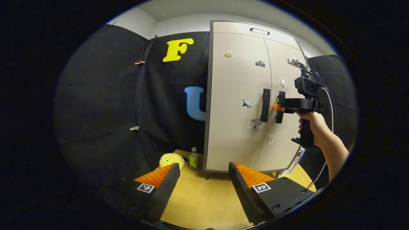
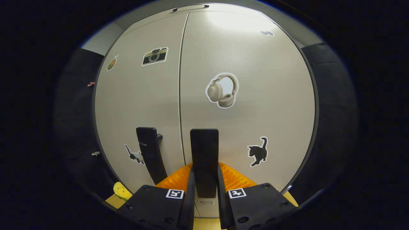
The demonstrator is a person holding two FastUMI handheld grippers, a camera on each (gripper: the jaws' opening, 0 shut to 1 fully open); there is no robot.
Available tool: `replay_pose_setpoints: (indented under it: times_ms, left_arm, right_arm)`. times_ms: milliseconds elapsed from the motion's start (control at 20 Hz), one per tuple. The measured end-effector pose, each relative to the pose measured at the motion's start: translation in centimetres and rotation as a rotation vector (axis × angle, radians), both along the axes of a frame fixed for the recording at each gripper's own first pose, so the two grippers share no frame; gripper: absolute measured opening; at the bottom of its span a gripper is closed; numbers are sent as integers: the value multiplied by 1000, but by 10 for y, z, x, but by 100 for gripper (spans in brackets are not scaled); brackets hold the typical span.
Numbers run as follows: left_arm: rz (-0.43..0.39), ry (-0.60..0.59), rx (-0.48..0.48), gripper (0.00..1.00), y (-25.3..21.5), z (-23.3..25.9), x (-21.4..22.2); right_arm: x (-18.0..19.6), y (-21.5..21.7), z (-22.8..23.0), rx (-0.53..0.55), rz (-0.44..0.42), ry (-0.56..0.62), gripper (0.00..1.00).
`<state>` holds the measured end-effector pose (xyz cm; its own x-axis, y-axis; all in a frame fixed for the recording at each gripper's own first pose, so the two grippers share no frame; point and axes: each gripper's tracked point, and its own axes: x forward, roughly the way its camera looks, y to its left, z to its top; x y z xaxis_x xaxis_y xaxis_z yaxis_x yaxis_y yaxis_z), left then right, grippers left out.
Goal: Open the right door of the double-door shoe cabinet with the right hand, and open the left door with the left hand.
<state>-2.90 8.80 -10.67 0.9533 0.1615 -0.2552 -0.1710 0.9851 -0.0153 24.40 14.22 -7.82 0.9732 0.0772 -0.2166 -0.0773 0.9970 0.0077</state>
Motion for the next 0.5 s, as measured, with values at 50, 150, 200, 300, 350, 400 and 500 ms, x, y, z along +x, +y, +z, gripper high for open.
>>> replay_pose_setpoints:
  times_ms: [50, 150, 200, 300, 350, 400, 500]
  left_arm:
    - [-8, 3, -15, 95, -1, -1, -4]
    - [-20, 10, -43, 95, -3, -3, -13]
    - [-29, 10, -52, 95, -3, -2, -18]
    - [-53, 7, -52, 95, -5, -1, -25]
    - [-65, 7, -48, 95, -5, 0, -29]
    - [-78, 7, -46, 95, -6, 0, -32]
    - [-110, 8, -49, 95, -10, 1, -38]
  right_arm:
    - [0, 1, 0, -4, -3, 1, 30]
    - [1, 1, -3, -4, 13, 16, 20]
    - [-4, 1, -1, 6, 22, 27, 17]
    - [-11, 0, 1, 19, 34, 51, 16]
    - [-15, -2, 2, 22, 30, 47, 16]
    - [-20, -4, 4, 23, 21, 38, 16]
    - [-32, -11, 7, 11, 6, 20, 16]
